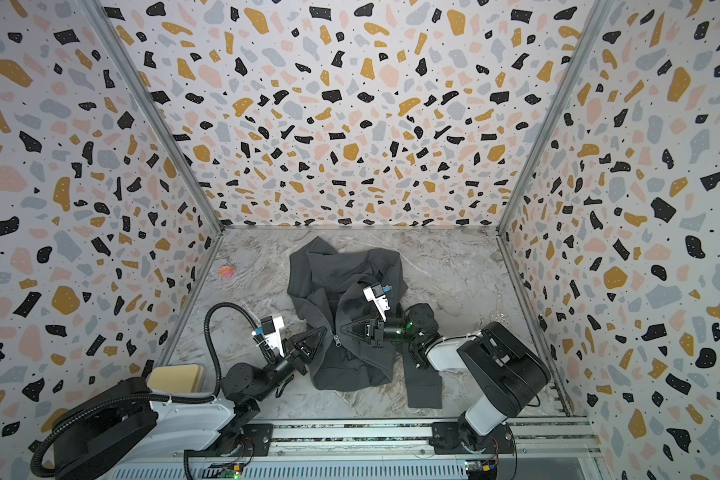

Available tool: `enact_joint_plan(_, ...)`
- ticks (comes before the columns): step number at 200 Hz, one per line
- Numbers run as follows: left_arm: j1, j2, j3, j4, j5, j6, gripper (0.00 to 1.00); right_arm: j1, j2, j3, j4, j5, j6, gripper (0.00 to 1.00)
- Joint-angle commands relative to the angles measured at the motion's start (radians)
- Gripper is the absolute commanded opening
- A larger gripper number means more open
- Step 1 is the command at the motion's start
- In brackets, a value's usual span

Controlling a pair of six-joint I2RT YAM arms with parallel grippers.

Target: Zip up the jacket

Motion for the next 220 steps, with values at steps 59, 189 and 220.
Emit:
enact_joint_plan(59,0.004,0.007,-0.01,0.065,0.001,0.027,0.0,0.009,-0.053,0.019,0.022,-0.014,-0.02,0.0)
enact_joint_plan(189,0.005,0.02,-0.002,0.042,-0.009,0.024,0.0,0.01,-0.062,0.021,0.008,-0.013,-0.027,0.0)
enact_joint_plan(220,0.004,0.024,-0.002,0.042,-0.013,0.021,0.0,0.01,-0.062,0.021,0.007,-0.012,-0.026,0.0)
